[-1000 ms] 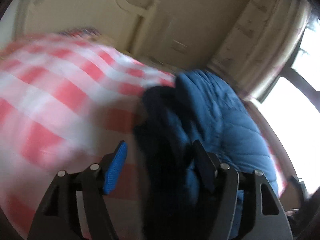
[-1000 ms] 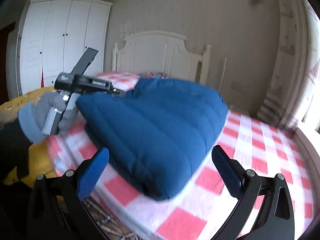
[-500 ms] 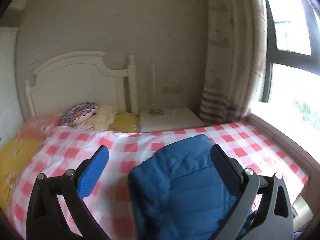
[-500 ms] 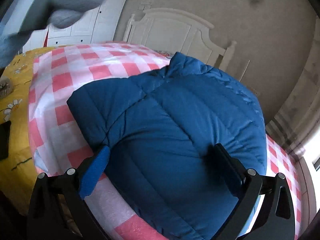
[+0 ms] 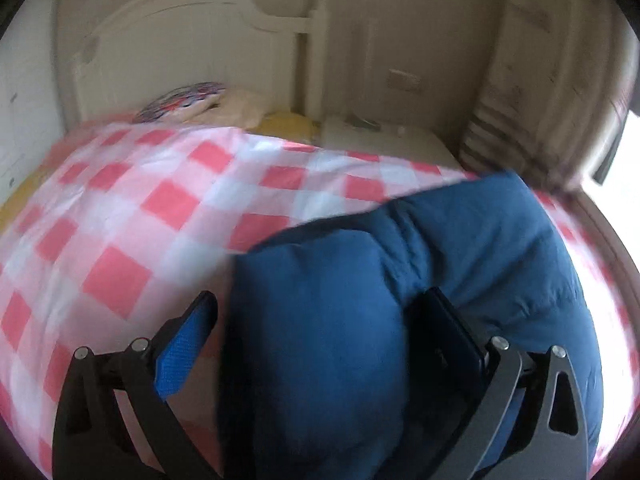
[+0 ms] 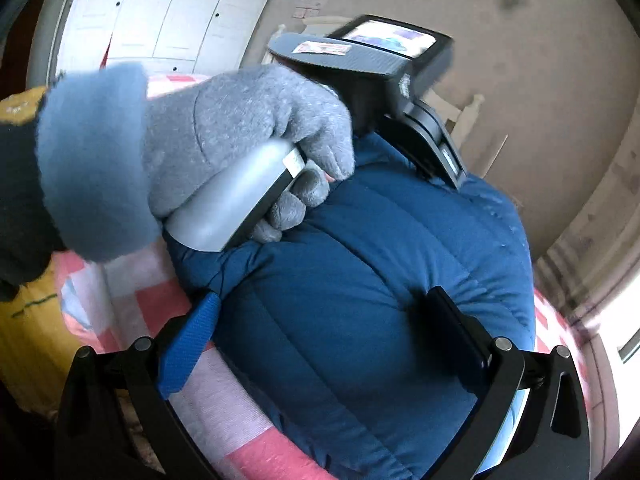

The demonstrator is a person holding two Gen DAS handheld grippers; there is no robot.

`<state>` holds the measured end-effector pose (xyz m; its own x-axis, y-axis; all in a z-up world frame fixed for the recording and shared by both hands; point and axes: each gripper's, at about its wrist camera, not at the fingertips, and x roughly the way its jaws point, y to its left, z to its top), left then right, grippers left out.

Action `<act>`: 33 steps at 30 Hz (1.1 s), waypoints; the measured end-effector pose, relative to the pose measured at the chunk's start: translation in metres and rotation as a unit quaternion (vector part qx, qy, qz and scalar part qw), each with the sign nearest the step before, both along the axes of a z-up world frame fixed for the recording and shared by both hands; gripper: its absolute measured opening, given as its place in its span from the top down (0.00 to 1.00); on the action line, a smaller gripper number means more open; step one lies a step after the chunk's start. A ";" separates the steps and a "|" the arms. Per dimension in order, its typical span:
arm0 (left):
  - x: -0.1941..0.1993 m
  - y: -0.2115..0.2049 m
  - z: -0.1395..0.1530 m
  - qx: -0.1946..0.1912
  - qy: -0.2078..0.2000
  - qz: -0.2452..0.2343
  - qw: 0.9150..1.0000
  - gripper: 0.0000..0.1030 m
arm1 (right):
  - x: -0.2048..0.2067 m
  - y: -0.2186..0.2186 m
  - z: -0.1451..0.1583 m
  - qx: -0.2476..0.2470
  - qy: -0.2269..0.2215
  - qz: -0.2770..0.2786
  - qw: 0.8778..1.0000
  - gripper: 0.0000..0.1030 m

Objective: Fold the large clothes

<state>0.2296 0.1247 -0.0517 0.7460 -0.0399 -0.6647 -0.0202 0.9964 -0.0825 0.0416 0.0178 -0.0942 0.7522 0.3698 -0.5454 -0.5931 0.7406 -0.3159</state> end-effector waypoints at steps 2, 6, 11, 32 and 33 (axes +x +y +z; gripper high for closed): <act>-0.003 0.002 -0.002 0.005 -0.009 0.004 1.000 0.02 | -0.004 -0.023 0.017 0.060 0.010 0.017 0.998 0.20; -0.005 0.013 -0.005 -0.019 -0.015 0.010 1.000 0.02 | 0.016 -0.073 0.050 0.111 -0.019 -0.033 0.993 0.29; -0.004 0.020 -0.003 -0.038 -0.004 0.006 0.999 0.02 | 0.116 -0.132 0.077 0.172 0.023 -0.099 0.980 0.43; -0.002 0.032 -0.010 -0.067 0.009 0.020 0.998 0.02 | 0.327 -0.123 0.038 0.146 0.213 -0.148 0.955 0.54; -0.002 0.032 -0.011 -0.068 0.008 0.020 0.997 0.02 | 0.334 -0.118 0.030 0.137 0.230 -0.145 0.952 0.53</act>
